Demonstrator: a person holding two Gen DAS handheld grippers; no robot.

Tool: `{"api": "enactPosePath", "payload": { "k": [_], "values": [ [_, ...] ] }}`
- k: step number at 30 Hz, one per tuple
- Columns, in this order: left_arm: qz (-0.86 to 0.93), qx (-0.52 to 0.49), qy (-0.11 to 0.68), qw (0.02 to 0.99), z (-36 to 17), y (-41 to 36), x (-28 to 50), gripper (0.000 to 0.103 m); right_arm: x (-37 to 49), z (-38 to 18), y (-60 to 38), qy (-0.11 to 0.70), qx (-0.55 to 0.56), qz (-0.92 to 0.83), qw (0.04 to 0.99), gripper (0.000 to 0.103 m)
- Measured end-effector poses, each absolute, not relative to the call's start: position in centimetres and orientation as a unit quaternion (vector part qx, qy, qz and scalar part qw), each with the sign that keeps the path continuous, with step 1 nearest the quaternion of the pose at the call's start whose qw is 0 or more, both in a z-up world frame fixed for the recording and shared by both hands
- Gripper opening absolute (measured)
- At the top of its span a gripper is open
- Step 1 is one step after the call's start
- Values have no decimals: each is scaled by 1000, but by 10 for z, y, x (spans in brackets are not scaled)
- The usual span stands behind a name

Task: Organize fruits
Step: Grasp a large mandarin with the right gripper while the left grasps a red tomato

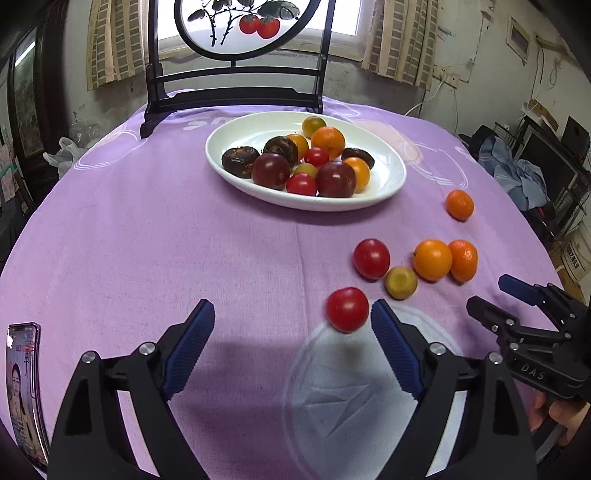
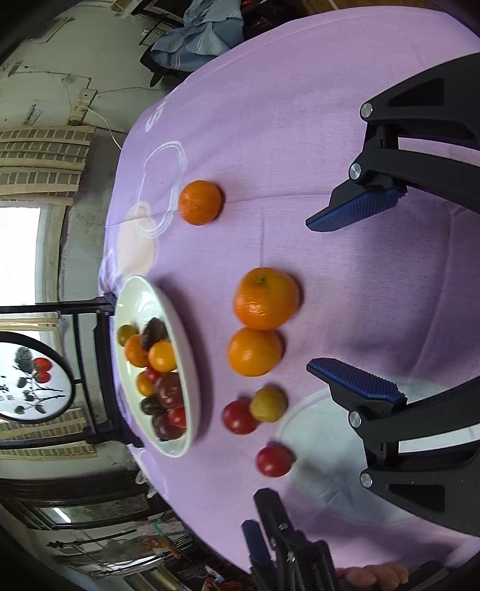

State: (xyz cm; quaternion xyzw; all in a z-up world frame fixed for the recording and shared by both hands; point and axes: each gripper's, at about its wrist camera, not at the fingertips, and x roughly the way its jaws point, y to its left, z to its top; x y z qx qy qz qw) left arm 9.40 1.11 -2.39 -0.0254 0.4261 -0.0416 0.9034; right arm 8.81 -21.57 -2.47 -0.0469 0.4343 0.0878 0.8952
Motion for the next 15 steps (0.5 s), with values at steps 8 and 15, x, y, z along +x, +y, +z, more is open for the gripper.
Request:
{"api": "enactPosePath", "payload": {
  "k": [8, 15],
  "values": [
    [-68, -18, 439, 896, -35, 8, 95, 85, 102, -39, -213, 451, -65, 61, 888, 72],
    [-75, -6, 446, 892, -39, 3, 98, 85, 123, -41, -209, 453, -66, 53, 887, 72]
  ]
}}
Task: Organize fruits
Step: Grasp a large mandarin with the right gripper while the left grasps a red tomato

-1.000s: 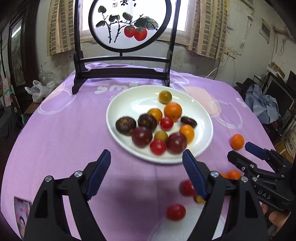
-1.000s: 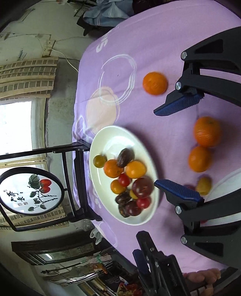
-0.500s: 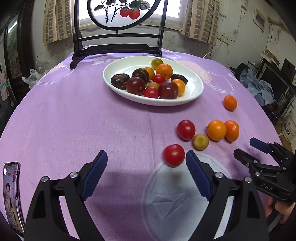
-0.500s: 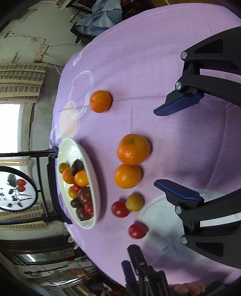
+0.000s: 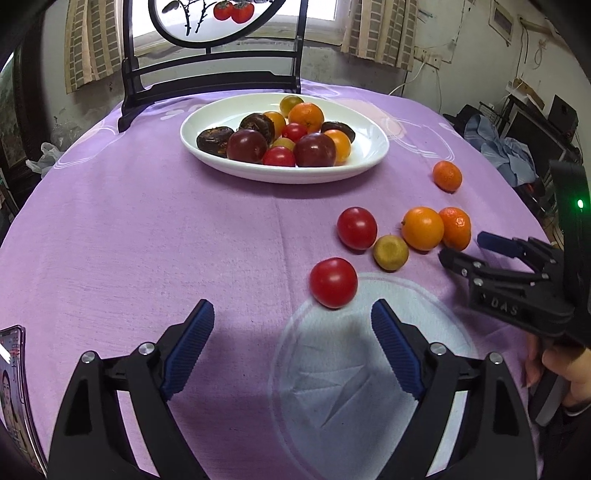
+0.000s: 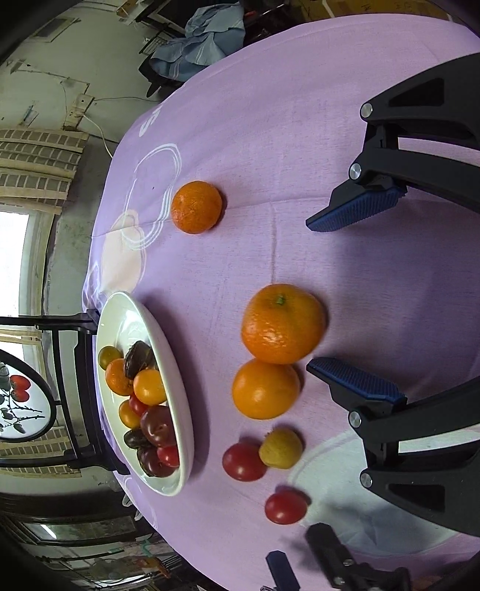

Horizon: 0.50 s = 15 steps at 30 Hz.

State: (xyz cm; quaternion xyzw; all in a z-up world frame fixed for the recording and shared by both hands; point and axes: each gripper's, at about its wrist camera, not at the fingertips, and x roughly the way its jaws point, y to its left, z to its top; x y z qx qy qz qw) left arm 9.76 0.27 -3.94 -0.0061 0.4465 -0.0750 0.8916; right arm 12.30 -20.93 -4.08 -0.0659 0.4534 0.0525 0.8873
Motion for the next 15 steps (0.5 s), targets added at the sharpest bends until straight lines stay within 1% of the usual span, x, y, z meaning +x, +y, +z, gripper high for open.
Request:
{"api": "enactPosePath", "payload": {
  "k": [2, 3, 4, 5, 6, 9, 15],
  "values": [
    [-73, -5, 450, 890, -41, 3, 99, 85, 129, -41, -207, 453, -69, 53, 887, 71],
    [-73, -6, 451, 889, -41, 4, 99, 85, 132, -41, -207, 454, -68, 53, 887, 69],
    [-74, -7, 452, 889, -41, 4, 99, 85, 136, -41, -207, 455, -62, 56, 887, 64],
    [-76, -6, 451, 889, -41, 3, 99, 85, 139, -40, -207, 457, -53, 66, 885, 49],
    [-75, -4, 449, 890, -41, 3, 99, 85, 141, -40, -206, 459, -45, 76, 884, 40],
    [-78, 1, 445, 892, -39, 2, 98, 85, 140, -39, -199, 454, -55, 65, 887, 40],
    [-81, -7, 449, 890, -41, 3, 100, 85, 124, -35, -208, 457, -29, 72, 886, 40]
  ]
}}
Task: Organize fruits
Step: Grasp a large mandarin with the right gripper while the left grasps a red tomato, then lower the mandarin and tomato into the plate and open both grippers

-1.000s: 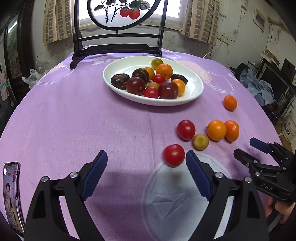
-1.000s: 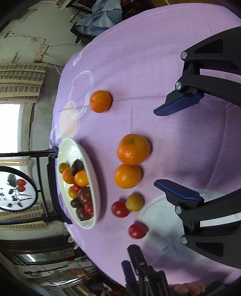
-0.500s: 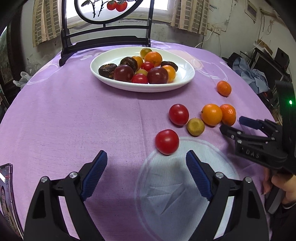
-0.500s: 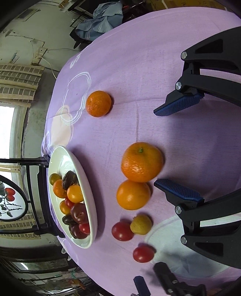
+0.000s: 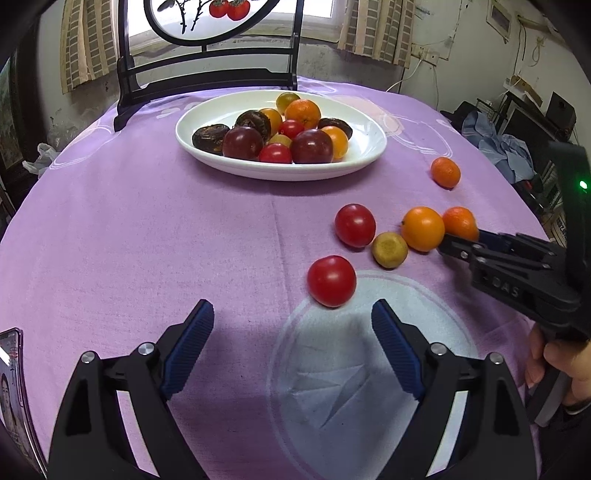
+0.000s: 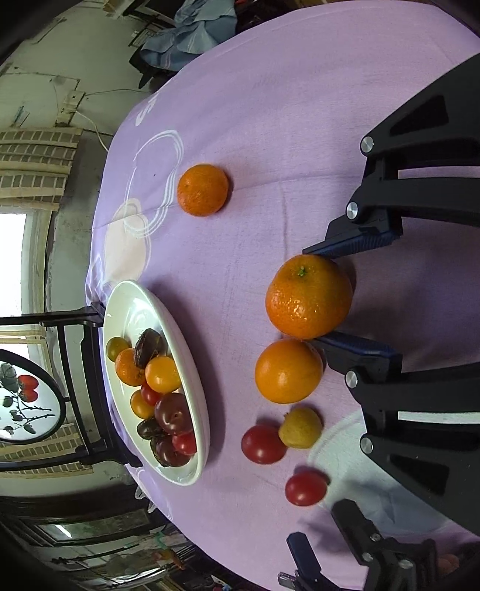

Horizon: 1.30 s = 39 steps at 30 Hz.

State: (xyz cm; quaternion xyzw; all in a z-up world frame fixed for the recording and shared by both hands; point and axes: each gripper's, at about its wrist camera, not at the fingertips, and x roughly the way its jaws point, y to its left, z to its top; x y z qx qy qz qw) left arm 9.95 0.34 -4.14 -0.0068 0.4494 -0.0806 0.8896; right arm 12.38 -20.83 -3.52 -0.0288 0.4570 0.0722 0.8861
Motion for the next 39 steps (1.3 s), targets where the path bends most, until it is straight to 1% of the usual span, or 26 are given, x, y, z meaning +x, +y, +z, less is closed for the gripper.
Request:
{"api": "enactPosePath", "payload": {
  "k": [7, 9, 15, 17, 19, 20, 21, 22, 23, 30, 35, 39],
  "values": [
    [-83, -17, 455, 887, -48, 3, 104, 85, 91, -27, -211, 449, -16, 91, 889, 40],
    [-89, -27, 463, 882, -51, 2, 104, 82, 82, -23, -210, 440, -15, 99, 892, 40],
    [-75, -6, 461, 884, -53, -8, 107, 80, 67, -17, -205, 432, -15, 119, 894, 40],
    [-69, 3, 461, 885, -53, -10, 110, 68, 66, -17, -205, 432, -16, 123, 893, 40],
    [-65, 16, 461, 885, -52, -15, 115, 63, 66, -17, -206, 430, -15, 124, 894, 40],
    [-69, 19, 460, 885, -52, -17, 116, 54, 66, -17, -206, 429, -16, 125, 894, 40],
    [-76, 19, 459, 885, -51, -19, 117, 49, 66, -17, -206, 429, -17, 125, 895, 40],
    [-79, 19, 457, 886, -50, -21, 117, 38, 66, -17, -207, 428, -18, 125, 895, 40],
    [-84, 15, 456, 886, -49, -22, 117, 30, 66, -17, -207, 428, -18, 126, 895, 40],
    [-89, 0, 445, 891, -34, -20, 109, 29, 63, -11, -207, 417, -10, 132, 899, 40],
    [-97, 4, 408, 908, 4, -14, 113, 29, 63, 2, -199, 400, -4, 147, 905, 40],
    [-92, 4, 374, 923, 37, -8, 131, 29, 86, 22, -183, 383, -27, 152, 911, 40]
  ]
}}
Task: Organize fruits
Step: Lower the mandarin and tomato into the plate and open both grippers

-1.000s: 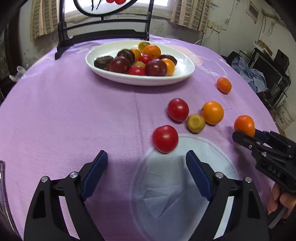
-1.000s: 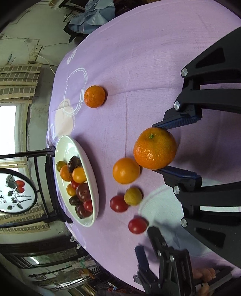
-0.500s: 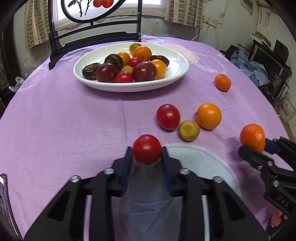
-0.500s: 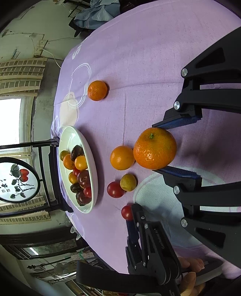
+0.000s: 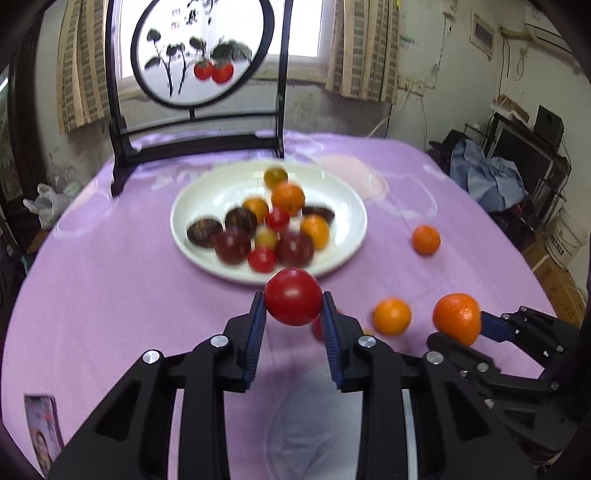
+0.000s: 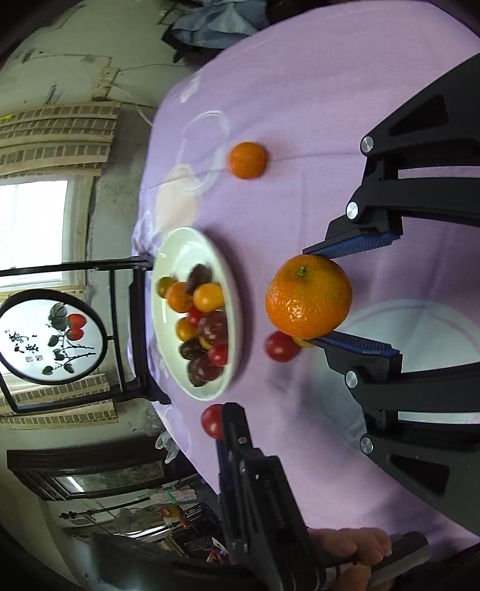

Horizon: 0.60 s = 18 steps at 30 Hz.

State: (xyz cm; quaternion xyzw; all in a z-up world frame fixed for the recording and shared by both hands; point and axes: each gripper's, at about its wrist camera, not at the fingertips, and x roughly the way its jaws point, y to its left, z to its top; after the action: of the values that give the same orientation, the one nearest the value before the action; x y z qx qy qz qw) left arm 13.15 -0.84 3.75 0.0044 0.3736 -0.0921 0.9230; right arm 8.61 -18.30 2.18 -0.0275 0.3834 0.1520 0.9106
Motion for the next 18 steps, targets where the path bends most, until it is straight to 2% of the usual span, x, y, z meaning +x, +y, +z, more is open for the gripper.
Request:
{"api": "enactPosePath", "payload": {
  "k": [6, 16, 18],
  "values": [
    [-48, -4, 359, 932, 58, 6, 185, 29, 150, 41, -161, 366, -28, 156, 917, 40],
    [5, -10, 410, 912, 11, 28, 270, 30, 240, 12, -118, 406, -20, 159, 900, 41],
    [8, -28, 417, 908, 6, 33, 277, 38, 248, 5, -115, 415, -16, 157, 896, 46]
  ]
}}
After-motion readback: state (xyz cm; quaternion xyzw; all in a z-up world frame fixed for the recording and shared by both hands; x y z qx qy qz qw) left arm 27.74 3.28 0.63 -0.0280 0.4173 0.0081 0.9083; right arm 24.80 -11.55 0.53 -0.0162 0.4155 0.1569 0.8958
